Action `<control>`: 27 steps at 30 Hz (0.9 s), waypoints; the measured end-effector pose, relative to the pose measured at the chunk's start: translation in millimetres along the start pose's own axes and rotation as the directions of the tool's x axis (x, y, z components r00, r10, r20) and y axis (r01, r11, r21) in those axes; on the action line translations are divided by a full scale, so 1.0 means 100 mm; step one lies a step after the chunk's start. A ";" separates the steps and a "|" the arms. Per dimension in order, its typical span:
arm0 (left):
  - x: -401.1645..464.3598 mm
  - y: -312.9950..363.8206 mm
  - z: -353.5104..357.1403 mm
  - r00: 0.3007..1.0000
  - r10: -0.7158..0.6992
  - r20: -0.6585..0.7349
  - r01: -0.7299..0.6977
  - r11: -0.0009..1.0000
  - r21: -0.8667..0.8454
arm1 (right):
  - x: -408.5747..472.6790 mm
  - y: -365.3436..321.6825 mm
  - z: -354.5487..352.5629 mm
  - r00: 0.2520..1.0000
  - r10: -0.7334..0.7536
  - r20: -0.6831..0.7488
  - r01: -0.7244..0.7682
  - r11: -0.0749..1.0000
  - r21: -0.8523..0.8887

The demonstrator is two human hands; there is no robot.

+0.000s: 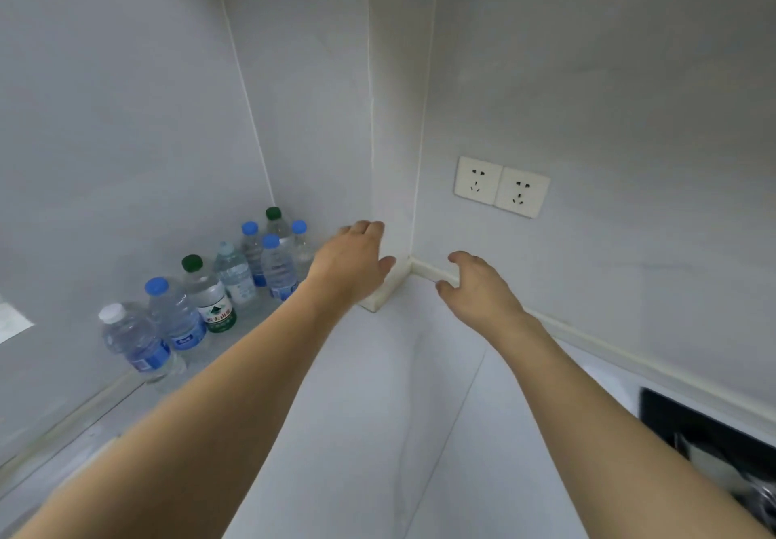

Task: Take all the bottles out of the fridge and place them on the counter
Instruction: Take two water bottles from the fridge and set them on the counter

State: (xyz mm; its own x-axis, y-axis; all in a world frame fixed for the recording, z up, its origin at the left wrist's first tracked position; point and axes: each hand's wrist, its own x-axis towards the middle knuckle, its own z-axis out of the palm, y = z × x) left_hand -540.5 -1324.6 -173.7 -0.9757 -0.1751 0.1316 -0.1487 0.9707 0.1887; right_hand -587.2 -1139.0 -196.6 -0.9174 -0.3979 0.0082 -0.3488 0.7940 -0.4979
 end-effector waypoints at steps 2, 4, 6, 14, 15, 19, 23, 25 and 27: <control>-0.06 0.10 -0.01 1.000 0.029 0.004 -0.029 1.000 -0.004 | -0.14 0.05 -0.07 1.000 0.024 -0.012 -0.024 1.000 -0.006; -0.13 0.20 -0.02 0.998 0.063 0.005 -0.063 0.998 -0.017 | -0.32 0.09 -0.13 0.998 0.053 -0.025 -0.053 0.998 -0.014; -0.22 0.28 -0.04 0.995 0.097 0.009 -0.096 0.995 -0.026 | -0.50 0.11 -0.18 0.996 0.081 -0.040 -0.082 0.996 -0.023; -0.53 0.72 -0.07 0.958 0.286 0.014 -0.284 0.956 -0.080 | -1.31 0.27 -0.43 0.965 0.220 -0.146 -0.230 0.971 -0.058; -0.57 0.82 -0.06 0.951 0.308 0.011 -0.306 0.948 -0.083 | -1.41 0.32 -0.47 0.959 0.237 -0.156 -0.249 0.966 -0.063; -0.73 1.30 -0.07 0.911 0.412 0.030 -0.407 0.908 -0.101 | -1.88 0.56 -0.73 0.921 0.322 -0.218 -0.341 0.938 -0.055; -0.93 2.00 -0.12 0.848 0.530 0.002 -0.526 0.842 -0.119 | -2.45 0.92 -1.08 0.867 0.401 -0.297 -0.425 0.905 -0.019; -1.01 2.25 -0.12 0.827 0.563 0.004 -0.557 0.819 -0.135 | -2.63 1.07 -1.18 0.850 0.420 -0.317 -0.448 0.894 -0.016; -1.14 2.62 -0.09 0.795 0.607 0.011 -0.600 0.788 -0.138 | -2.91 1.27 -1.34 0.827 0.450 -0.336 -0.478 0.879 0.000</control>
State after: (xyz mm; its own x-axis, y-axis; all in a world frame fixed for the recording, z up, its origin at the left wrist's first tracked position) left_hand -466.3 -1051.5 -130.8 -0.8675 0.4518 0.2083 0.4903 0.8473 0.2043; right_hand -390.6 -860.9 -146.2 -0.9804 0.1825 0.0744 0.1317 0.8876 -0.4414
